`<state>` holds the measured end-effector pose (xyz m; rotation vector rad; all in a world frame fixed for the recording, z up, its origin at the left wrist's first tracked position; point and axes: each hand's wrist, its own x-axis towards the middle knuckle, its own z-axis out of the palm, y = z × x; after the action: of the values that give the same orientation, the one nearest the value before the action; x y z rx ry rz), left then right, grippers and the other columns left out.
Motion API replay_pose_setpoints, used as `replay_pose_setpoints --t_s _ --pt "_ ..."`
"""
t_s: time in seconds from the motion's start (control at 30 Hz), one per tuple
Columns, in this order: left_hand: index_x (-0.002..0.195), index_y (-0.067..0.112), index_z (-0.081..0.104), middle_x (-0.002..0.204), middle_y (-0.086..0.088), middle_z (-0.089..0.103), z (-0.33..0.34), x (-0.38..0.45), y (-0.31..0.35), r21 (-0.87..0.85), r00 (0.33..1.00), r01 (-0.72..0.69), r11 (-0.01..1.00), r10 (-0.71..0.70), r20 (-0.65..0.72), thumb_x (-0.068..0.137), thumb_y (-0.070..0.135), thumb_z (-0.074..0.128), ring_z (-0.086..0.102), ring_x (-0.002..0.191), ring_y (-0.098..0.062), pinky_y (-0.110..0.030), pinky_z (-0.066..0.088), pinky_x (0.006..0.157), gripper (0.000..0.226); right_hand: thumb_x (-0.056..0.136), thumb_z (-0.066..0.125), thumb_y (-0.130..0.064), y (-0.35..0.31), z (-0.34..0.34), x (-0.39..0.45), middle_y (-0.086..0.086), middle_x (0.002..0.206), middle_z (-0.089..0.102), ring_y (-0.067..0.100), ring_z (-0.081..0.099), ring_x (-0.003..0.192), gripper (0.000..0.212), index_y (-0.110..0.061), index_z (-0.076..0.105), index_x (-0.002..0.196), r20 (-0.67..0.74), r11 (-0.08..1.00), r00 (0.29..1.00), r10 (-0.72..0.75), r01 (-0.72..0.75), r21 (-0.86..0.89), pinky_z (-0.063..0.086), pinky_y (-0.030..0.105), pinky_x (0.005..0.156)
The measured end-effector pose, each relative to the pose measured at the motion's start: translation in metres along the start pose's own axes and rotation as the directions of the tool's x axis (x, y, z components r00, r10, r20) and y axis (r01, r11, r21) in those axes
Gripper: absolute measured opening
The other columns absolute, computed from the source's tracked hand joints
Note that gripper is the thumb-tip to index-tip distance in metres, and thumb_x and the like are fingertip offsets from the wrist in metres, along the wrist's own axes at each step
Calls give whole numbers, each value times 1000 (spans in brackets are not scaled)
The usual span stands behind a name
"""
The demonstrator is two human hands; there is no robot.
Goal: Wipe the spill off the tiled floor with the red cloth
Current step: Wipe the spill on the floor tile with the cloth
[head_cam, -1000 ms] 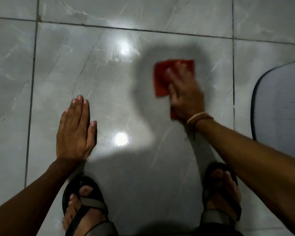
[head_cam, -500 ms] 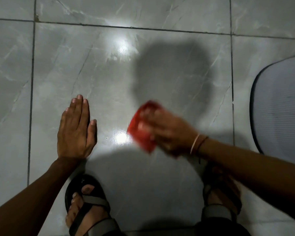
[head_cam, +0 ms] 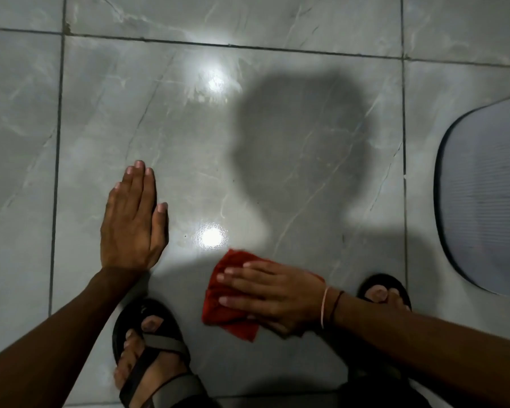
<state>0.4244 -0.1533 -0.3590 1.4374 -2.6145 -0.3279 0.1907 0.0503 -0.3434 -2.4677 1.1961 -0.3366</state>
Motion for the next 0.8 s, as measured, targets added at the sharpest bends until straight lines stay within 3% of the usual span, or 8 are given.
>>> replay_pose_setpoints --t_s 0.1,0.2,0.3,0.4,0.5,0.67,0.73,0.8 --pt "164 3 22 173 -14 18 0 1 -1 12 1000 -10 1000 10 8 107 29 31 15 162 -26 -36 7 132 63 101 58 -23 57 -27 52 26 157 48 40 44 149 50 -8 53 149 -147 966 960 239 -251 -65 41 54 123" --pt "165 5 21 174 -14 18 -1 1 -1 29 1000 -8 1000 8 4 108 31 30 14 163 -25 -35 7 132 63 108 44 -31 131 -69 125 23 166 34 37 30 157 53 -12 40 157 -303 812 789 535 -579 -73 31 50 130" --pt "164 4 22 173 -15 20 0 1 -2 26 1000 -12 1000 12 3 108 30 31 15 163 -25 -39 10 133 63 110 33 -39 152 -81 153 21 171 22 34 18 161 59 -12 27 162 -304 697 692 655 -708 -109 23 48 133" --pt "164 3 24 173 -15 21 -1 0 0 15 1000 -2 1000 2 9 107 28 33 16 162 -25 -42 14 132 62 108 41 -42 90 -47 99 25 168 27 40 23 159 62 -8 33 160 -217 816 818 533 -565 -122 28 53 130" --pt "164 4 24 173 -14 21 -1 1 -2 1 1000 -3 1000 3 2 107 29 32 15 162 -24 -40 13 132 62 108 48 -45 2 -7 16 21 168 31 36 24 160 63 -11 36 159 -31 973 975 219 -221 -72 30 52 129" --pt "163 3 24 173 -14 21 2 0 -3 -9 1000 -19 1000 19 -7 108 31 30 15 162 -25 -41 13 132 62 100 51 -25 17 -3 -2 16 163 44 29 36 156 55 -12 48 153 118 977 971 -210 211 3 37 49 125" --pt "164 3 22 173 -14 19 1 0 -3 -5 1000 -17 1000 17 7 108 31 30 14 163 -26 -41 12 132 63 97 55 -21 67 -28 21 18 160 47 32 41 153 54 -13 52 151 -3 995 1000 -7 7 -103 37 53 126" --pt "164 3 20 174 -14 18 0 0 -3 -5 1000 -16 1000 16 19 108 30 29 13 163 -26 -43 12 132 64 102 52 -22 127 -61 27 19 162 44 36 39 153 51 -13 49 152 -271 853 835 479 -516 -79 36 53 126"
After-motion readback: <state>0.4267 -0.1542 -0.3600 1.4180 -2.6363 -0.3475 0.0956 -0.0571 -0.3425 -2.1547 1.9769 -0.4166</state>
